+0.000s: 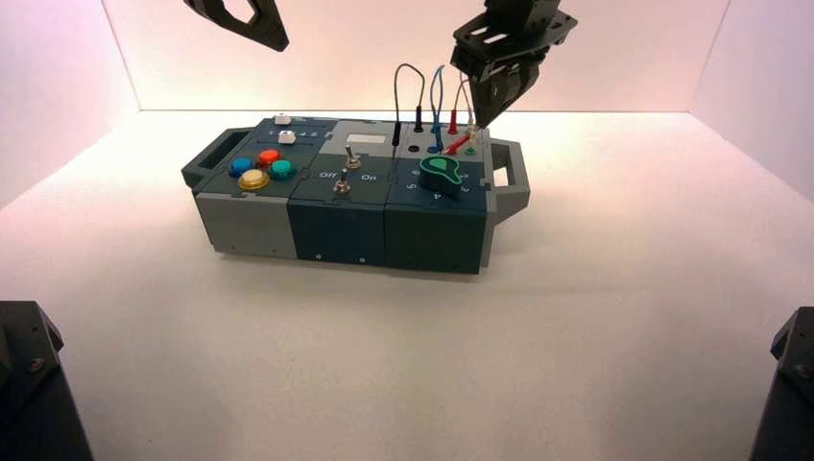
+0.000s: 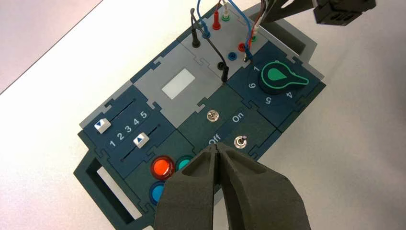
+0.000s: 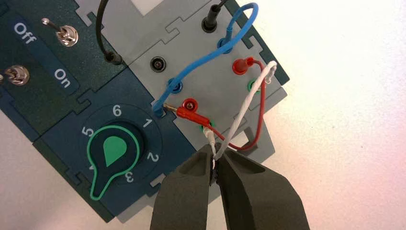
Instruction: Insert the white wire.
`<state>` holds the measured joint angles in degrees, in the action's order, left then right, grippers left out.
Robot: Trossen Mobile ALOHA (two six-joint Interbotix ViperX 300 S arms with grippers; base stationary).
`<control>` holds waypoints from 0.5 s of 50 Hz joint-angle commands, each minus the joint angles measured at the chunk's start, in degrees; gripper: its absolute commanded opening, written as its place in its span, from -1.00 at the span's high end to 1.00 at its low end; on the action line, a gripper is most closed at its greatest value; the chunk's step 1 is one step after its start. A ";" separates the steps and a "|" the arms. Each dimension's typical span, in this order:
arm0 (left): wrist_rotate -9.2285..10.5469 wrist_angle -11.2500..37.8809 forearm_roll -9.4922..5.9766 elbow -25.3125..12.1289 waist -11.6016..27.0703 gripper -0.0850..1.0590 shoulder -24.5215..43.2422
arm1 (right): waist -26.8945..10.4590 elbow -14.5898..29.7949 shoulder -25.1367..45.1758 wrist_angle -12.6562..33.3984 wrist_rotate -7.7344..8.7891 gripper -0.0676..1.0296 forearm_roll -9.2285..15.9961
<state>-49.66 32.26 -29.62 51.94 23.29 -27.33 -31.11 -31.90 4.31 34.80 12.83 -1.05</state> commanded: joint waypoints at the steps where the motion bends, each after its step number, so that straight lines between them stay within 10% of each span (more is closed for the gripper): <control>1: -0.35 -0.35 0.09 -0.62 -0.09 0.91 -0.18 | -0.26 1.23 0.00 -0.26 0.26 0.92 0.26; 25: -0.35 -0.35 0.09 -0.62 -0.09 0.91 -0.18 | -0.26 1.23 1.67 -1.14 0.09 0.90 0.53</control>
<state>-49.75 32.26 -29.62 51.94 23.29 -27.25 -31.11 -31.55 6.59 34.01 12.83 -0.79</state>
